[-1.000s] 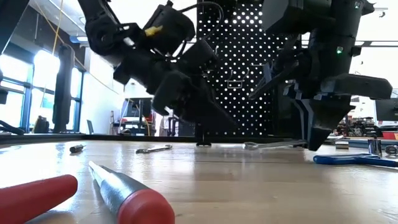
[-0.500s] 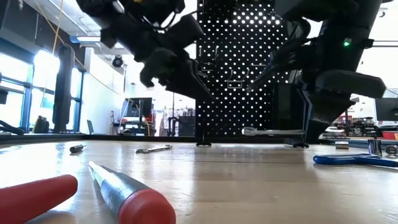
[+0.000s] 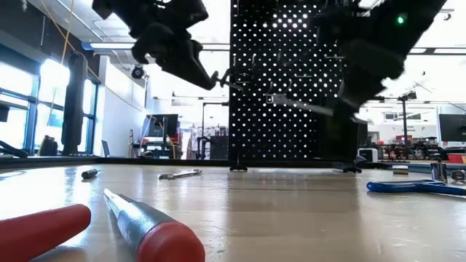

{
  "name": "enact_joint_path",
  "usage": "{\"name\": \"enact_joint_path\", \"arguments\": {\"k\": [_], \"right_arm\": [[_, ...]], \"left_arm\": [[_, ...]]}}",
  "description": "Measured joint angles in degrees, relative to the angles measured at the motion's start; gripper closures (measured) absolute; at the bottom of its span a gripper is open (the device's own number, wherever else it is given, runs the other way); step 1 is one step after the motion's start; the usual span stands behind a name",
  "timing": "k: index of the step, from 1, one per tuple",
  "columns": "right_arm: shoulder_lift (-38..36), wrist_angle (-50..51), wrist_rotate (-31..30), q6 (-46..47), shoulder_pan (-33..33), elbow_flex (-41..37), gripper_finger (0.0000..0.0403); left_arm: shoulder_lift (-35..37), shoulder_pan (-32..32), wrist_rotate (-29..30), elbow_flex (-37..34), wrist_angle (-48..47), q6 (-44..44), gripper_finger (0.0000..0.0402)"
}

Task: Hang tools onto peg board
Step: Hang the silver combination wrench onto the pegboard

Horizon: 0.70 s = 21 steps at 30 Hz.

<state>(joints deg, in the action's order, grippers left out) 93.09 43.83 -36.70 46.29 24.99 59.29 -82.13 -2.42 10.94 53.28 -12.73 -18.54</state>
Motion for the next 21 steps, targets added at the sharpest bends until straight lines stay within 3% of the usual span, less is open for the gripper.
{"name": "enact_joint_path", "arguments": {"k": [5,8,11,15,21], "right_arm": [[-3.6,-1.8,-8.1,0.2,0.6,0.0,0.0371],[-4.7,-4.2,-12.8,-0.3,0.7,0.0,0.0371],[-4.8,-6.0,-16.6,-1.5,1.1,0.0,0.0371],[-4.8,-7.0,-20.5,-1.8,1.3,0.0,0.0371],[-4.8,-8.0,-25.8,-1.8,1.3,0.0,0.0371]], "left_arm": [[4.4,1.5,-2.8,-1.6,2.9,3.1,0.0373],[8.1,2.7,-8.3,-6.9,16.2,7.9,0.0373],[10.5,3.6,-10.1,-13.0,29.8,12.9,0.0373],[10.1,3.7,-11.7,-18.5,42.4,19.6,0.0373],[4.4,1.8,-12.9,-20.8,54.6,26.2,0.0373]]}}
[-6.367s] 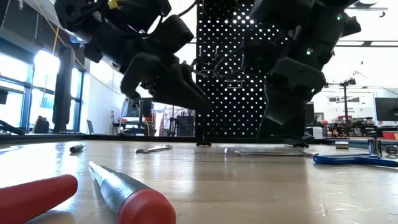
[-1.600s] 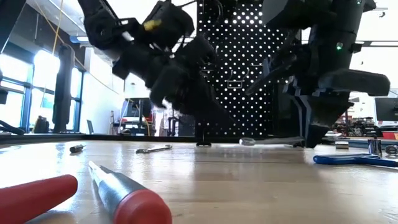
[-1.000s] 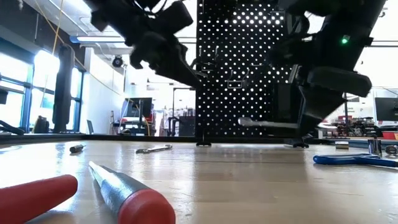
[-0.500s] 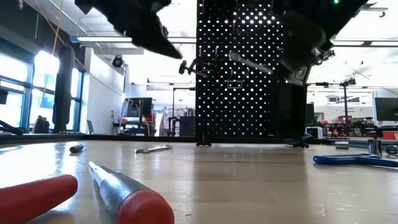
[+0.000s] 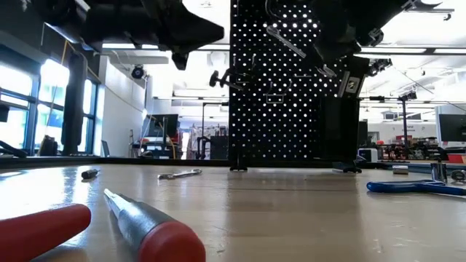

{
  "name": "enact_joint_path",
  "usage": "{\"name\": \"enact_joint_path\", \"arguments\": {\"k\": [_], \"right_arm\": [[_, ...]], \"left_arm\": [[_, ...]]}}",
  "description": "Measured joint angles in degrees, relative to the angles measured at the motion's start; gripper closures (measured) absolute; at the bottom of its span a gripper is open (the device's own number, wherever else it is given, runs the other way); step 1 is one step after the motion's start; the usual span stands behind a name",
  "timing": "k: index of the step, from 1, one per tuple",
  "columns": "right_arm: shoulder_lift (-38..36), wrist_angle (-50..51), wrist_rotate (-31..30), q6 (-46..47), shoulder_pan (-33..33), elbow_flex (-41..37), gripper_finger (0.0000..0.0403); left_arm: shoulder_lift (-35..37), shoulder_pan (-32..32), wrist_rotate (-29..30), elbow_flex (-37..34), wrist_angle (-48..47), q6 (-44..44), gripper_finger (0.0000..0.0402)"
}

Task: Hang tools onto peg board
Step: Hang the silver combination wrench onto the pegboard

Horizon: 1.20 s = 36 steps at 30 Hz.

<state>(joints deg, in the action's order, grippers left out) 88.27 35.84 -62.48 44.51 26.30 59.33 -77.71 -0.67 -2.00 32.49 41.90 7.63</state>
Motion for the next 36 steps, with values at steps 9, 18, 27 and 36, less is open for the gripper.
{"name": "enact_joint_path", "arguments": {"k": [9,18,27,36], "right_arm": [[0.2,-1.0,-1.1,-0.8,0.0,0.0,0.0371],[0.3,-7.6,-3.0,-8.9,0.0,0.0,0.0371],[2.1,-10.4,-2.9,-13.7,-0.2,0.0,0.0371],[4.5,-14.6,-7.6,-18.2,1.0,0.0,0.0371]], "left_arm": [[-10.2,-2.9,5.4,0.2,22.0,3.2,0.0373],[-18.2,-5.2,9.6,4.3,29.9,2.8,0.0373],[-20.0,-5.9,15.4,6.4,30.1,1.4,0.0373],[-20.1,-6.1,19.7,7.8,25.6,-0.3,0.0373]]}}
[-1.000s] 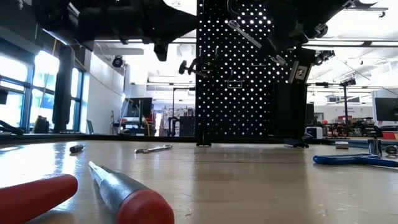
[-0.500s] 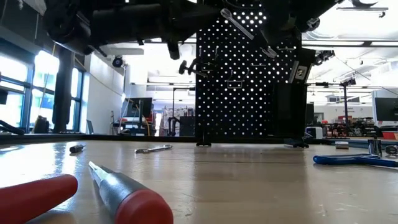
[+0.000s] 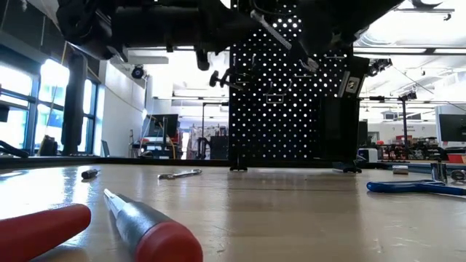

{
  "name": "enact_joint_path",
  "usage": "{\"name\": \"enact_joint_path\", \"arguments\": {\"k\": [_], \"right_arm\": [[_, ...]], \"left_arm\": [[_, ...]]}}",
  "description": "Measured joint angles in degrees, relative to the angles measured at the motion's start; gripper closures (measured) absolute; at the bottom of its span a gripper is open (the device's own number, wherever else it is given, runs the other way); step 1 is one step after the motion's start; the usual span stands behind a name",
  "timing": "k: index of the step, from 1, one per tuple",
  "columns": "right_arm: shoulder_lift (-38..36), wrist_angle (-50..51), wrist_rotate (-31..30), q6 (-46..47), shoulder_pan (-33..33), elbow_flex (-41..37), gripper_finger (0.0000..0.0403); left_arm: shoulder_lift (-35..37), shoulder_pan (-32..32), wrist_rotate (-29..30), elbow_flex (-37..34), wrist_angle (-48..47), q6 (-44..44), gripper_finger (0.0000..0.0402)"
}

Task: Hang tools onto peg board
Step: Hang the silver combination wrench onto the pegboard

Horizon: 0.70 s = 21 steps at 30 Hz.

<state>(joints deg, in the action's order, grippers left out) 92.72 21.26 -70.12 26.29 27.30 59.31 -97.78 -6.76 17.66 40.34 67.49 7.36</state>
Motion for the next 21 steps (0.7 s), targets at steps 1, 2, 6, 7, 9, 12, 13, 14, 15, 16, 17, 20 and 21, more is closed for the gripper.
{"name": "enact_joint_path", "arguments": {"k": [1,2,6,7,9,12,13,14,15,16,17,20,21], "right_arm": [[0.0,0.0,-0.8,0.0,0.3,0.0,0.0371],[0.0,0.0,-1.6,0.0,0.5,0.0,0.0371],[0.0,-0.4,-3.0,-0.8,1.1,0.0,0.0371],[0.0,-0.9,-3.0,-0.9,1.2,0.0,0.0371],[0.0,-1.1,-3.0,-0.9,1.1,0.0,0.0371],[0.0,-2.6,-3.0,-2.2,1.1,0.0,0.0371],[0.0,-3.4,-3.0,-3.1,1.1,0.0,0.0371],[0.0,-4.5,-3.0,-4.2,1.1,0.0,0.0371],[0.1,-5.7,-3.0,-5.3,1.1,0.0,0.0371],[0.2,-7.1,-3.1,-6.5,1.1,0.0,0.0371],[0.3,-8.3,-3.2,-7.8,1.1,0.0,0.0371],[0.4,-9.6,-3.4,-8.9,1.0,0.0,0.0371],[0.4,-9.5,-3.5,-8.7,0.9,0.0,0.0371]], "left_arm": [[0.0,-0.1,0.3,0.0,0.0,0.0,0.0373],[0.0,-0.2,0.5,0.0,0.0,-0.1,0.0373],[0.0,-1.0,2.2,0.0,-0.3,-1.9,0.0361],[0.0,-1.0,2.3,0.0,-0.1,-2.4,0.0351],[0.0,-0.9,2.4,0.1,0.2,-2.5,0.0328],[0.0,-0.9,2.6,1.0,-0.2,-2.3,0.0285],[0.0,-0.9,2.6,1.5,-0.7,-1.7,0.0272],[0.0,-0.9,2.6,1.8,-1.2,-1.1,0.026],[0.0,-0.8,2.6,2.1,-1.5,-0.5,0.0251],[0.0,-0.6,2.5,2.4,-1.7,-0.1,0.0244],[0.0,-0.5,2.2,2.6,-1.7,0.0,0.0239],[0.0,-0.4,1.6,3.4,-1.6,0.1,0.0235],[0.0,-0.4,1.6,3.8,-1.6,0.1,0.0235]]}}
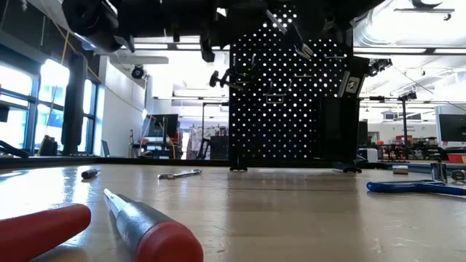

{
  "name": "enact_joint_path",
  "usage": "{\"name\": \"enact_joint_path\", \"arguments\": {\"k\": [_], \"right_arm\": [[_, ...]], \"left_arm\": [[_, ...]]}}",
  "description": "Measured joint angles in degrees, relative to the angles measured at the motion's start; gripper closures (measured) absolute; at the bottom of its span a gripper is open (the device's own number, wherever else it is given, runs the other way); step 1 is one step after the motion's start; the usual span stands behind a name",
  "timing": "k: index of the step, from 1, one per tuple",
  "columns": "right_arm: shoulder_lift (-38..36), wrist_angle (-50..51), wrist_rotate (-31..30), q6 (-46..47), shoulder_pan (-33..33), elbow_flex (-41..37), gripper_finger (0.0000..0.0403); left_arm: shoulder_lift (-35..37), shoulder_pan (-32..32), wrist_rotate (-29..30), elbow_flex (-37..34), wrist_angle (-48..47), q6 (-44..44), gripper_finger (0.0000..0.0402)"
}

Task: Hang tools onto peg board
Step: Hang the silver combination wrench onto the pegboard

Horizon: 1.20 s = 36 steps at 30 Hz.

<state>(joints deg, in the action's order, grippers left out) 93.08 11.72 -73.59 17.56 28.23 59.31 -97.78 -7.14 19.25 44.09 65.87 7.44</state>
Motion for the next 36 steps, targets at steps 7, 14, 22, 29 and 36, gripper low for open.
{"name": "enact_joint_path", "arguments": {"k": [7,14,22,29,36], "right_arm": [[1.5,-2.9,0.0,-1.0,-1.0,0.0,0.0371],[4.5,-11.5,-1.6,-7.2,-1.6,0.0,0.0371],[4.8,-12.8,-6.9,-7.6,-1.1,0.0,0.0371],[4.8,-13.7,-8.6,-6.8,-1.1,0.0,0.0371],[4.8,-17.4,-8.7,-9.2,-1.3,0.0,0.0371]], "left_arm": [[0.0,0.0,-0.1,2.7,-2.0,0.0,0.0258],[-0.2,0.0,0.5,3.8,-6.3,-0.2,0.0282],[-0.2,0.0,0.8,3.8,-6.2,-1.6,0.0284],[-0.2,0.0,0.3,3.8,-6.1,-1.7,0.0284],[-0.2,0.0,0.2,3.8,-6.0,-1.7,0.0288]]}}
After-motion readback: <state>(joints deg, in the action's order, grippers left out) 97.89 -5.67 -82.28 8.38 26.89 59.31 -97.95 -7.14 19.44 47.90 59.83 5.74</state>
